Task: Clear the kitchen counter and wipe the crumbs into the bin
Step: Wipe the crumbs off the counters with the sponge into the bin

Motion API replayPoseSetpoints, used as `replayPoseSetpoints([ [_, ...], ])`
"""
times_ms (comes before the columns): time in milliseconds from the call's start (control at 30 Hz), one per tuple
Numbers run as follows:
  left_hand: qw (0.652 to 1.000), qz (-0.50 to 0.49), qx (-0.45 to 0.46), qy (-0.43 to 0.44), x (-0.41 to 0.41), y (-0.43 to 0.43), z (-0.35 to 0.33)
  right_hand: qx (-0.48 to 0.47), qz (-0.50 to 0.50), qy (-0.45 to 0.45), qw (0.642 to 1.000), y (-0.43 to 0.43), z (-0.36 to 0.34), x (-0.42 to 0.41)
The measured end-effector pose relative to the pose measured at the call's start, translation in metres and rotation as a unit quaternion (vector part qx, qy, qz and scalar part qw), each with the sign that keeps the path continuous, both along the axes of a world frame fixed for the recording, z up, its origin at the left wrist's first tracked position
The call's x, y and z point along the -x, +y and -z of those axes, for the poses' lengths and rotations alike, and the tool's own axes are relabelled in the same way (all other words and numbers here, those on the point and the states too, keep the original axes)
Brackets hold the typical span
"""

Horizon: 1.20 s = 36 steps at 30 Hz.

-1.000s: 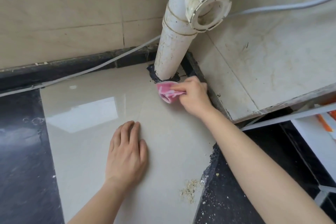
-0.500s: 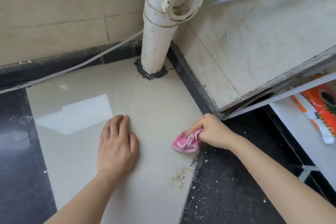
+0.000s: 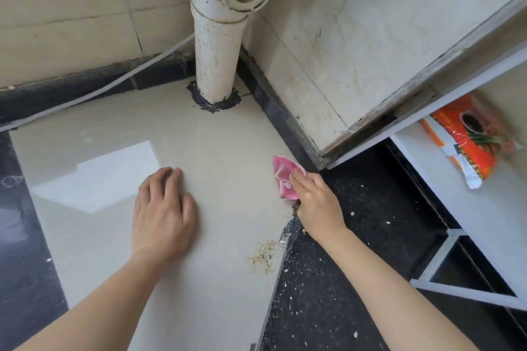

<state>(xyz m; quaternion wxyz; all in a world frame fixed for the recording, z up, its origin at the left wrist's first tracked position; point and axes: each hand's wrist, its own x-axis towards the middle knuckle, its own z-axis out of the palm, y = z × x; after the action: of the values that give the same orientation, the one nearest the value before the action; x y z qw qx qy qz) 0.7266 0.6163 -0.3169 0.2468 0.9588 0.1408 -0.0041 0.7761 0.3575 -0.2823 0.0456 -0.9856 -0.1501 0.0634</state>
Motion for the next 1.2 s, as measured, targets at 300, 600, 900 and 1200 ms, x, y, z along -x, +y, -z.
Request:
replayPoseSetpoints([
  [300, 1.000, 0.005, -0.009, -0.015, 0.000, 0.000, 0.003, -0.098, 0.022, 0.017, 0.995, 0.018, -0.021, -0.033],
  [600, 1.000, 0.003, -0.007, -0.029, 0.000, 0.000, 0.006, -0.072, -0.008, 0.181, 0.981, -0.049, -0.022, 0.026],
  [900, 0.999, 0.011, -0.004, -0.042, 0.000, 0.001, 0.007, -0.225, 0.099, 0.129, 0.961, 0.012, -0.007, -0.003],
  [1200, 0.999, 0.013, -0.004, -0.042, 0.000, 0.000, 0.007, -0.259, 0.127, 0.277, 0.916, -0.040, -0.032, 0.069],
])
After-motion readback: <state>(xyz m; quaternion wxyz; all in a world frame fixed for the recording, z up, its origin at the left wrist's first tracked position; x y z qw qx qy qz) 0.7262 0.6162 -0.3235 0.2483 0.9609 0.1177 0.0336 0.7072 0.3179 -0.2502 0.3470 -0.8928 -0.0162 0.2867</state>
